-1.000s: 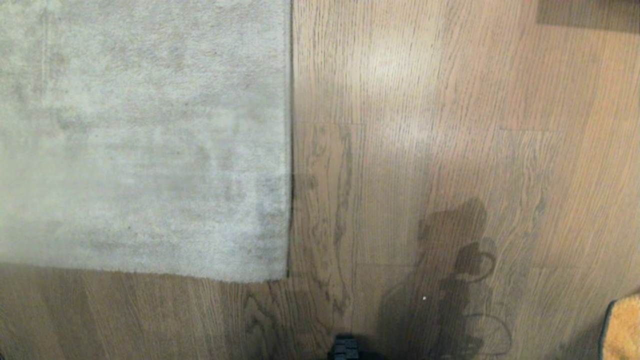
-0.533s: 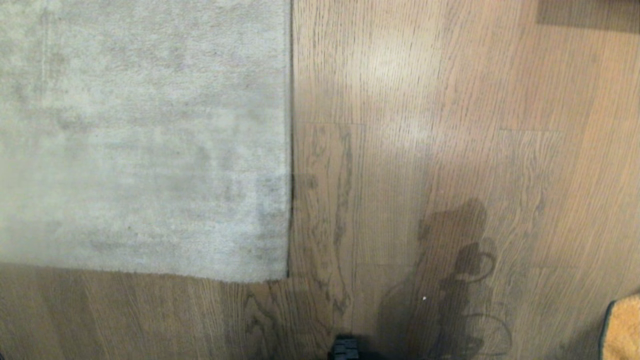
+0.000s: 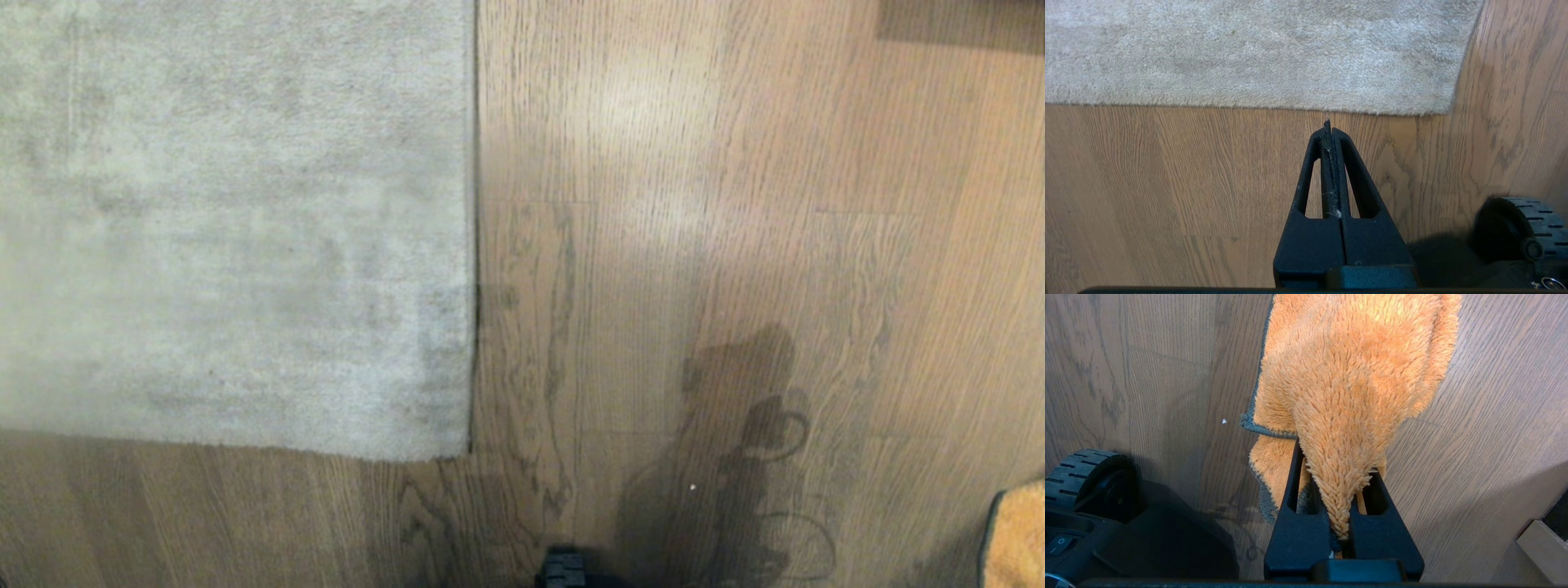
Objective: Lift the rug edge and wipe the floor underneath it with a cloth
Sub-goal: Lift up the carpet
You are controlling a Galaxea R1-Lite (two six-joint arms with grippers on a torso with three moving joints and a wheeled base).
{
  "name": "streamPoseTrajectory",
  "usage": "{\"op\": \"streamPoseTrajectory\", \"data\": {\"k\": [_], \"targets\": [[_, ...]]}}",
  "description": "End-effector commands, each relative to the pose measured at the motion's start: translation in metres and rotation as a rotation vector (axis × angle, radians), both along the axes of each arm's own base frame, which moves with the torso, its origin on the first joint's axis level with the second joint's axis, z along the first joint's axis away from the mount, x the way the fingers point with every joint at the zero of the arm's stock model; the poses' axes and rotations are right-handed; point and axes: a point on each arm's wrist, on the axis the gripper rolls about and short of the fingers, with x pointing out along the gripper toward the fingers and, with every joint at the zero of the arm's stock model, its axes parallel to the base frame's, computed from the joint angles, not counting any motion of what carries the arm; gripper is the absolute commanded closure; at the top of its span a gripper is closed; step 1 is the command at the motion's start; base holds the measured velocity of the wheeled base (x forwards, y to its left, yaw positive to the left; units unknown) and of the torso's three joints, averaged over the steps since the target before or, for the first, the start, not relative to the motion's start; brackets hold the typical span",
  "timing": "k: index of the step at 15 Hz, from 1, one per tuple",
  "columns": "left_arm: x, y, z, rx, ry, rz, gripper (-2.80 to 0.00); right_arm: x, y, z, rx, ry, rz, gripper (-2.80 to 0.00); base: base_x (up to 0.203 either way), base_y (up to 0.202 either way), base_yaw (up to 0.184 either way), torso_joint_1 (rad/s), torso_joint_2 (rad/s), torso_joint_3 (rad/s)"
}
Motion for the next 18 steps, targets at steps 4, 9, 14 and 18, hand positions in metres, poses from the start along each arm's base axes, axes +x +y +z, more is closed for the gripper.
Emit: {"op": "streamPoseTrajectory", "data": {"k": [4, 9, 14, 18], "targets": [[0.000, 0.000, 0.001, -0.001, 0.010, 0.000, 0.00, 0.000, 0.000, 0.000, -0.001, 0.001, 0.001, 0.00, 0.000, 0.000, 0.000, 0.000, 0.00, 0.000], [0.003, 0.000, 0.021, -0.027, 0.032, -0.007, 0.00, 0.000, 0.000, 0.000, -0.001, 0.001, 0.001, 0.00, 0.000, 0.000, 0.000, 0.000, 0.00, 0.000], [0.019, -0.001, 0.058, -0.045, 0.111, -0.074, 0.00, 0.000, 0.000, 0.000, -0.001, 0.001, 0.001, 0.00, 0.000, 0.000, 0.000, 0.000, 0.00, 0.000], [0.046, -0.006, 0.087, -0.025, 0.217, -0.254, 0.00, 0.000, 0.000, 0.000, -0.001, 0.001, 0.001, 0.00, 0.000, 0.000, 0.000, 0.000, 0.00, 0.000]]}}
